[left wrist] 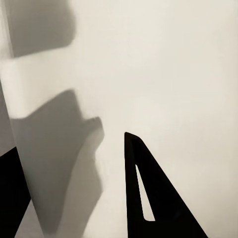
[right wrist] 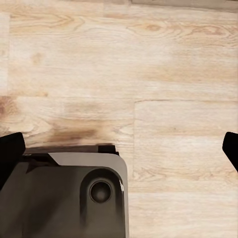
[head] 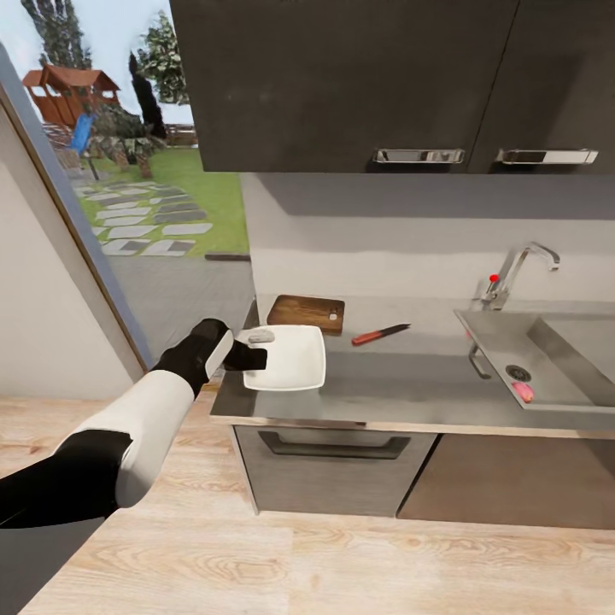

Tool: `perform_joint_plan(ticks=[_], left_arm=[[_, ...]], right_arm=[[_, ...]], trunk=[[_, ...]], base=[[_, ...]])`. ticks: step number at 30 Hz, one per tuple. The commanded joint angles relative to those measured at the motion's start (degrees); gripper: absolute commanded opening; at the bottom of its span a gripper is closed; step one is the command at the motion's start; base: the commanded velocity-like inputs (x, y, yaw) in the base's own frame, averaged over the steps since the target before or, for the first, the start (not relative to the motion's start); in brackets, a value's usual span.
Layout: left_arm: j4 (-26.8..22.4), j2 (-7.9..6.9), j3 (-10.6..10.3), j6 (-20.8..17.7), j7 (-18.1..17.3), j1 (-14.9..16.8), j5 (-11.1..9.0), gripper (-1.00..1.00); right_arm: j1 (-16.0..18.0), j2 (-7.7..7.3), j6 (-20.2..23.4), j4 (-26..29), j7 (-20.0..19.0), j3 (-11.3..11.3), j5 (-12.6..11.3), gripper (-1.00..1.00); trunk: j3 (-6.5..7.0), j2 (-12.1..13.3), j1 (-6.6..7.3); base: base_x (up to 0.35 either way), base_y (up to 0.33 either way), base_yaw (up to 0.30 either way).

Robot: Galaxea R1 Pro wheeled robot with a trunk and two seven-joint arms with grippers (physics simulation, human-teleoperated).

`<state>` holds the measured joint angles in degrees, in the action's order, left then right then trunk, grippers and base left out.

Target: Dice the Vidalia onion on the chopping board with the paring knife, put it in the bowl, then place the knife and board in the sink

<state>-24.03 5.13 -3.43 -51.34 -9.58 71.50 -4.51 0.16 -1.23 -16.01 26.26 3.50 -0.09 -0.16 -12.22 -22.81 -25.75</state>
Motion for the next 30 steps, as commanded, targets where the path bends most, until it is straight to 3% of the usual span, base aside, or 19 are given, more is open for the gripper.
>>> perform_joint_plan(ticks=[1, 6, 18, 30], left_arm=[[-0.1, -0.12, -0.4, -0.2, -0.5, 0.0, -0.3, -1.0], [-0.1, -0.78, -0.4, -0.3, -2.6, 0.0, -0.2, -1.0], [-0.1, -0.83, -0.4, -0.2, -2.7, 0.0, -0.1, -1.0], [-0.1, -0.84, -0.4, -0.2, -2.7, 0.0, 0.1, -1.0]], right_arm=[[0.0, 0.0, -0.1, 0.0, 0.1, 0.0, 0.0, 1.0], [0.0, 0.0, -0.2, 0.0, 0.1, 0.0, 0.0, 1.0], [0.0, 0.0, -0.2, 0.0, 0.1, 0.0, 0.0, 1.0], [0.0, 0.0, -0.2, 0.0, 0.1, 0.0, 0.0, 1.0]], trunk=[[-0.11, -0.1, -0.03], [-0.11, -0.1, -0.03], [-0.11, -0.1, -0.03], [-0.11, -0.1, -0.03]], base=[[0.003, 0.001, 0.0], [0.001, 0.0, 0.0], [0.004, 0.0, 0.0], [0.11, 0.0, 0.0]])
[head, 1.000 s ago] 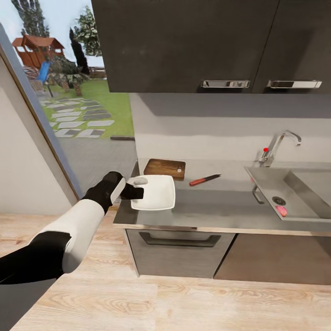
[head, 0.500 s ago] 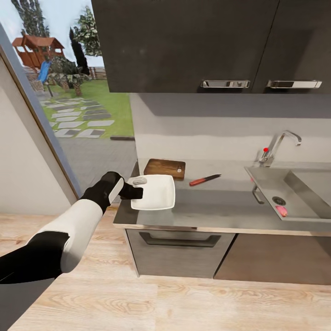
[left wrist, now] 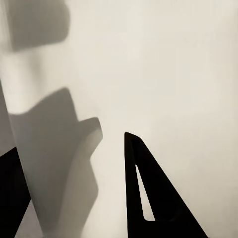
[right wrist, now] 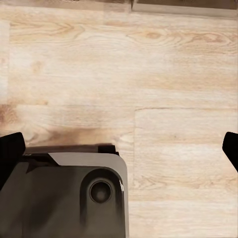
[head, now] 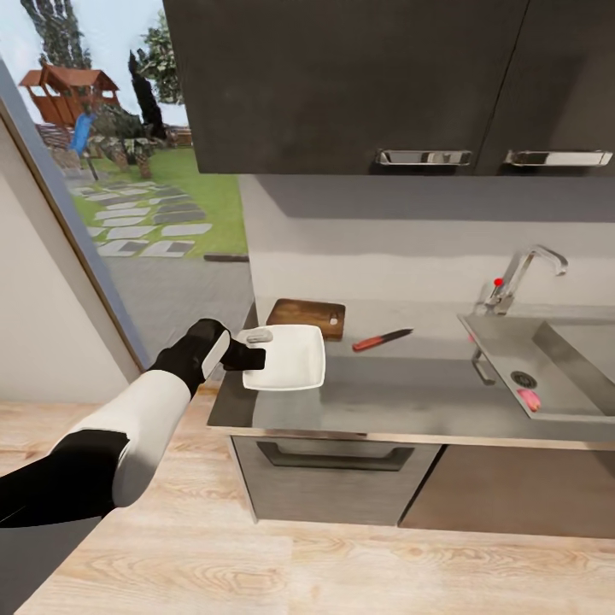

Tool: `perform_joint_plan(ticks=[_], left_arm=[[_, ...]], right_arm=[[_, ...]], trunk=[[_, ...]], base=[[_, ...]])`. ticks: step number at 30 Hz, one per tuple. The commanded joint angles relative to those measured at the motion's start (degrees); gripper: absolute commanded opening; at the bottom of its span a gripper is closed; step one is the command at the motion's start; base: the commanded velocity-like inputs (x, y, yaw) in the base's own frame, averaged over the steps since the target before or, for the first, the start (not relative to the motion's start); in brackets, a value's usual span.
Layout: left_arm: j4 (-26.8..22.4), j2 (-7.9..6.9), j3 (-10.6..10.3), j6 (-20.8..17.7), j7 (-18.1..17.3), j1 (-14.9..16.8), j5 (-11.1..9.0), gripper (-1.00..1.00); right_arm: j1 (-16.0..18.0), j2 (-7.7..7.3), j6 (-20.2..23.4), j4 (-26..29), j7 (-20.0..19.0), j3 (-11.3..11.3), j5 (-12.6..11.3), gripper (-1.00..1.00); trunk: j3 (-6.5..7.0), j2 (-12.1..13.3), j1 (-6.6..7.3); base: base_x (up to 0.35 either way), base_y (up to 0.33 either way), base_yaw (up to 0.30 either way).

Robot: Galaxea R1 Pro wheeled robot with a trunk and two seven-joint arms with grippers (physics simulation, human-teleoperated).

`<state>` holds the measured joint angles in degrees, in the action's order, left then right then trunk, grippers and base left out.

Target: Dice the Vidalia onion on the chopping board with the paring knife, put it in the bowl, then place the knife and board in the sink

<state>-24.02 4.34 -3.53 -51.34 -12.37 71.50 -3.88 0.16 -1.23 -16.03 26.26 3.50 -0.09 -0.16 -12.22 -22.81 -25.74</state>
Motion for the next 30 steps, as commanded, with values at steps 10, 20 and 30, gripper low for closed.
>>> perform_joint_plan(ticks=[10, 20, 30], left_arm=[[0.0, -0.26, -0.5, -0.2, 0.2, 0.0, -0.5, -1.0], [0.2, -0.91, -0.5, -0.2, 0.2, 0.0, -0.5, -1.0], [0.4, -0.91, -0.5, -0.3, 0.2, 0.0, -0.4, -1.0]], right_arm=[[0.0, 0.0, -0.1, 0.0, 0.1, 0.0, 0.0, 1.0], [0.0, 0.0, -0.1, 0.0, 0.1, 0.0, 0.0, 1.0], [0.0, 0.0, -0.1, 0.0, 0.1, 0.0, 0.0, 1.0]], trunk=[[-0.23, -0.1, -0.04], [-0.73, -0.1, -0.04], [-1.24, -0.1, -0.04]], base=[[0.031, 0.0, 0.0], [0.0, 0.0, 0.0], [0.0, 0.0, 0.0]])
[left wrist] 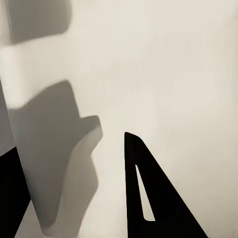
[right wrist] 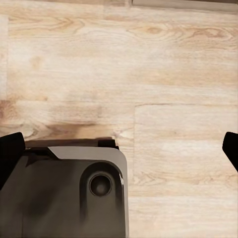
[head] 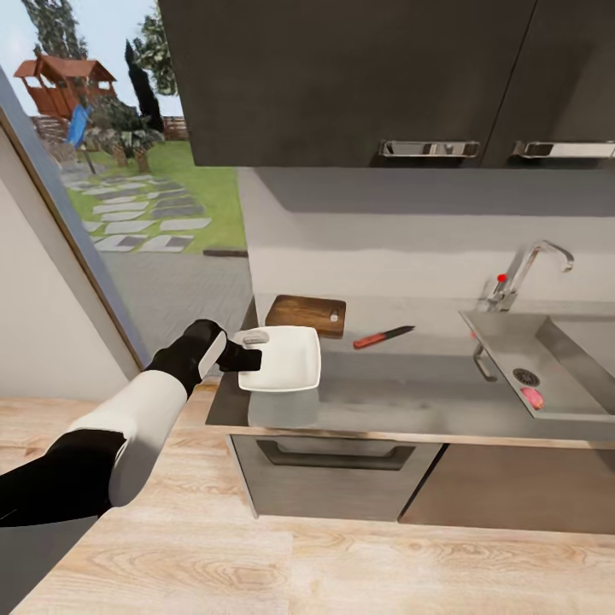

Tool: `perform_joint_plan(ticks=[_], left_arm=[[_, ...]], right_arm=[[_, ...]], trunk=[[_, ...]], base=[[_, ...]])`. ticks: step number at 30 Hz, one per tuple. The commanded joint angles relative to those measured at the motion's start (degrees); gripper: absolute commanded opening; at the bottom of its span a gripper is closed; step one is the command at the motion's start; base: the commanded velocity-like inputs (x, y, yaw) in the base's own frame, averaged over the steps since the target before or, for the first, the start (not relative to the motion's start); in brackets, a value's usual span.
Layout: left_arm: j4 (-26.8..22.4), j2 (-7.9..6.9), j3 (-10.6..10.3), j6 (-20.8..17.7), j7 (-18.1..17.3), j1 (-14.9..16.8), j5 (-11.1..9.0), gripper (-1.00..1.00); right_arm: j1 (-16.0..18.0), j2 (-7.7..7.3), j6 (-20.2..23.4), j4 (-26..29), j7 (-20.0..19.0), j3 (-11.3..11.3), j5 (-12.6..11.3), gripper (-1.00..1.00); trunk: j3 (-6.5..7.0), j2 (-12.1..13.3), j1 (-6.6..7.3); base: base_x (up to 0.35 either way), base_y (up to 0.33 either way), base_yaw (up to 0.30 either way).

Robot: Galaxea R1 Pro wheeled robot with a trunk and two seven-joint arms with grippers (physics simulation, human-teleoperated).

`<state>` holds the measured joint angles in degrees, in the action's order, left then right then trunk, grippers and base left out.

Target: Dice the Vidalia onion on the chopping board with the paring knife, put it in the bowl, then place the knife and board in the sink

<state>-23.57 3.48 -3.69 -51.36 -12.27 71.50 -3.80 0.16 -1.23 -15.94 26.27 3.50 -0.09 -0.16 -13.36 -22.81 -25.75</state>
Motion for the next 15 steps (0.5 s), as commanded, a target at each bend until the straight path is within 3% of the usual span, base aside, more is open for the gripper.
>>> perform_joint_plan(ticks=[1, 15], left_arm=[[-0.1, -0.05, -0.3, -0.2, 0.1, 0.0, -0.5, -1.0], [-0.1, -0.05, -0.3, -0.2, 0.1, 0.0, -0.5, -1.0]], right_arm=[[0.0, 0.0, -0.1, 0.0, 0.1, 0.0, 0.0, 1.0], [0.0, 0.0, -0.1, 0.0, 0.1, 0.0, 0.0, 1.0]], trunk=[[-0.13, -0.1, -0.03], [-0.16, -0.1, -0.03]], base=[[0.0, 0.0, 0.0], [0.0, 0.0, 0.0]])
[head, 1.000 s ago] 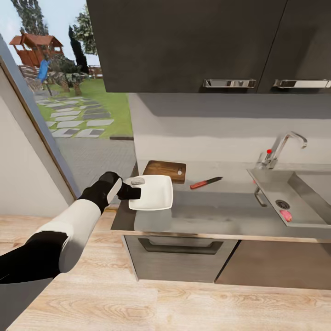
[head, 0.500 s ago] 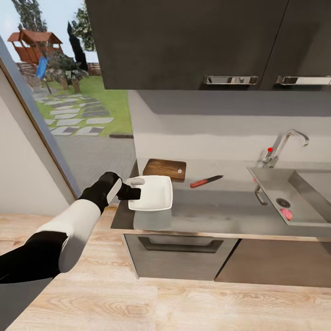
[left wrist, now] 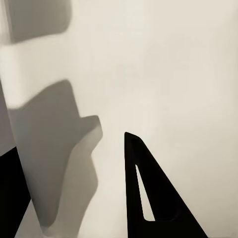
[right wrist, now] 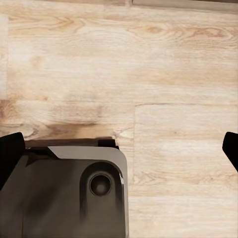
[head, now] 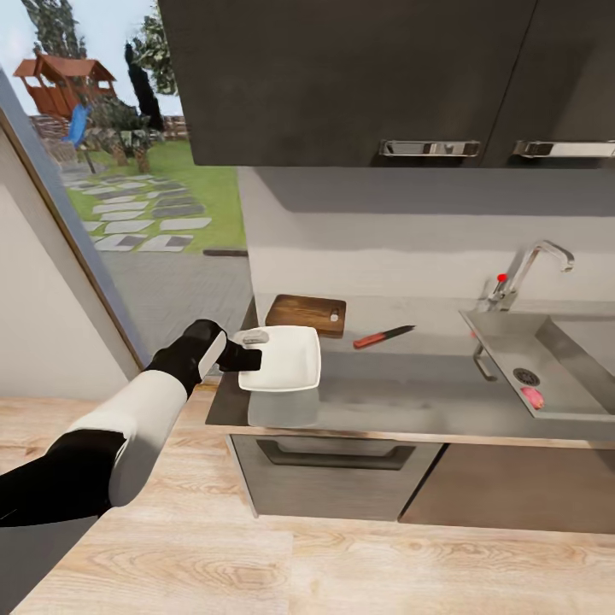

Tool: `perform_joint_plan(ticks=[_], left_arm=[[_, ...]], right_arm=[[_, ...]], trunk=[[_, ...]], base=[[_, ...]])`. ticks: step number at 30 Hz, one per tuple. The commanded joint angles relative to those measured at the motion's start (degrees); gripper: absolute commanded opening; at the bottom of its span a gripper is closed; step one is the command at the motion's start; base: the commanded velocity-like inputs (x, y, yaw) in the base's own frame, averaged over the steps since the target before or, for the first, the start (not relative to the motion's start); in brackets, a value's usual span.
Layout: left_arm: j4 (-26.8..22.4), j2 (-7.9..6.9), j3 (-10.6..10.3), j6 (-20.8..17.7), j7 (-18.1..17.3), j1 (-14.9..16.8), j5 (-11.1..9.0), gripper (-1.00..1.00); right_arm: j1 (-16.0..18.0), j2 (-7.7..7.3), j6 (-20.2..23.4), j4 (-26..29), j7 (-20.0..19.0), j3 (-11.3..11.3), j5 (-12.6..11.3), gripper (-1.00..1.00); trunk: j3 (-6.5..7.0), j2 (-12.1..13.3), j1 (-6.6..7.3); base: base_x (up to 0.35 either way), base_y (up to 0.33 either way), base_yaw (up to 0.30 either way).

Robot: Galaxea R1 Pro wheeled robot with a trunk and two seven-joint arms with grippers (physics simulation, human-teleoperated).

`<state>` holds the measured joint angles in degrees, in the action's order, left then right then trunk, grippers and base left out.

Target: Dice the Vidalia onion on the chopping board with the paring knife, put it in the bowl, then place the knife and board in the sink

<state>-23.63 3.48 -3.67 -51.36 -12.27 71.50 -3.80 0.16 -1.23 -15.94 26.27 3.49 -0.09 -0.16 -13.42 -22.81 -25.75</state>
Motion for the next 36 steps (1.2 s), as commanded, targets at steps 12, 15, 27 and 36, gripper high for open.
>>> perform_joint_plan(ticks=[12, 15, 27, 36], left_arm=[[0.0, -0.05, -0.4, -0.2, 0.1, 0.0, -0.5, -1.0], [0.0, -0.05, -0.4, -0.2, 0.1, 0.0, -0.5, -1.0], [-0.1, 0.02, -0.4, -0.2, 0.1, 0.0, -0.5, -1.0], [0.0, -0.05, -0.4, -0.2, 0.1, 0.0, -0.5, 1.0]], right_arm=[[0.0, 0.0, -0.1, 0.0, 0.1, 0.0, 0.0, 1.0], [0.0, 0.0, -0.1, 0.0, 0.1, 0.0, 0.0, 1.0], [0.0, 0.0, -0.1, 0.0, 0.1, 0.0, 0.0, 1.0], [0.0, 0.0, -0.1, 0.0, 0.1, 0.0, 0.0, 1.0]], trunk=[[-0.1, -0.1, -0.03], [-0.1, -0.1, -0.03], [-0.1, -0.1, -0.03], [-0.1, -0.1, -0.03]], base=[[0.0, 0.036, 0.0], [0.0, 0.002, 0.0], [0.0, 0.0, 0.0], [0.0, 0.0, 0.0]])
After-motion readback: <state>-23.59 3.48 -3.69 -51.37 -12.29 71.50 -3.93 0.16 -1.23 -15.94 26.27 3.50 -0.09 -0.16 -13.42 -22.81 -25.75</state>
